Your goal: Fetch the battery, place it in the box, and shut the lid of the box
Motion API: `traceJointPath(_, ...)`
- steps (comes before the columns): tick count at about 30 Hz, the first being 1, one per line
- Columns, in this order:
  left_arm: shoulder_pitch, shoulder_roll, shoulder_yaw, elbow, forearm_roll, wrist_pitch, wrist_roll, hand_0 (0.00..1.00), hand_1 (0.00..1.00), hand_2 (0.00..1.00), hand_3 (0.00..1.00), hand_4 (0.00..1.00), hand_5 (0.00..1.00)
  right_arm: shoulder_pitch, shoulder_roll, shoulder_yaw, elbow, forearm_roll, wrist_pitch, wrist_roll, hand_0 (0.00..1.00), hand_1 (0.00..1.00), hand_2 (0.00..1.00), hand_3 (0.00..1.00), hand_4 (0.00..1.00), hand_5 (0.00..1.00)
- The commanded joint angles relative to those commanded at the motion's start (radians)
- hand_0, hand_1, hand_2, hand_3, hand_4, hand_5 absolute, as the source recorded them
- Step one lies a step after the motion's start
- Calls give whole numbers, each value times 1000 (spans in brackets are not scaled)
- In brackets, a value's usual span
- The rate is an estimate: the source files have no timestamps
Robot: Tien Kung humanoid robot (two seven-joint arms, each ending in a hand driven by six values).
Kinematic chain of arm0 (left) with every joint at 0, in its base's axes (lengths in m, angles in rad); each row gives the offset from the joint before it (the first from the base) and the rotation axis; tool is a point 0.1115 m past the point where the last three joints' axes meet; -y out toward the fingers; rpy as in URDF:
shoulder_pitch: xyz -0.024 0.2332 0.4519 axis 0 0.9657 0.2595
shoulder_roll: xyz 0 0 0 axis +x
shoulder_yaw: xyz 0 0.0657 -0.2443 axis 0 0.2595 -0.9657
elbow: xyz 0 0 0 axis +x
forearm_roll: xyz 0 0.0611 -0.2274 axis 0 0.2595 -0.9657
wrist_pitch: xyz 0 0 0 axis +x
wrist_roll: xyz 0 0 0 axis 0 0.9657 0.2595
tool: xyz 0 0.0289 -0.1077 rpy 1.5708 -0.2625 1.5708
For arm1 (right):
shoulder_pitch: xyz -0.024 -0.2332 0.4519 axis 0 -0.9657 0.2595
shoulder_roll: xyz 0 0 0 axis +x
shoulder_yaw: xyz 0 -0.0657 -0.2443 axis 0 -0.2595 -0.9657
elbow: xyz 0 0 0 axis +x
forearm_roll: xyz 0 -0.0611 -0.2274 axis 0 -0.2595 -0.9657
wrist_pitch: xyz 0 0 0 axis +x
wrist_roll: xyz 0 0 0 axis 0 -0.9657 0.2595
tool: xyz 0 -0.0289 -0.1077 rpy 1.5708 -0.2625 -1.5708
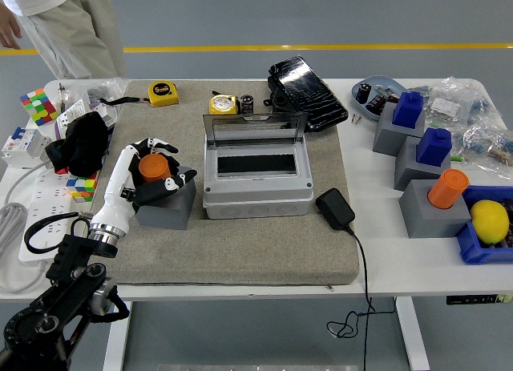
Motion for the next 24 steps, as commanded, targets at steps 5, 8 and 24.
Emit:
traceJointPath(5, -8, -5, 8, 9, -21, 10, -23, 185, 177, 245, 318, 950, 2, -1, 0, 0, 0, 5, -2, 2, 609, 655, 676, 583, 978, 563)
traceJointPath(8, -11, -9, 13, 18, -35, 12, -32, 131, 120, 159, 248, 892, 2, -2, 0, 0, 0, 6, -2, 3, 608, 655, 675, 583, 978, 562)
traceJointPath(24, -29, -16, 16, 6, -38, 11, -30, 67, 64, 98, 206, 820, 2, -5, 2, 6, 0, 8, -7, 9, 607, 654, 674, 584, 977, 562)
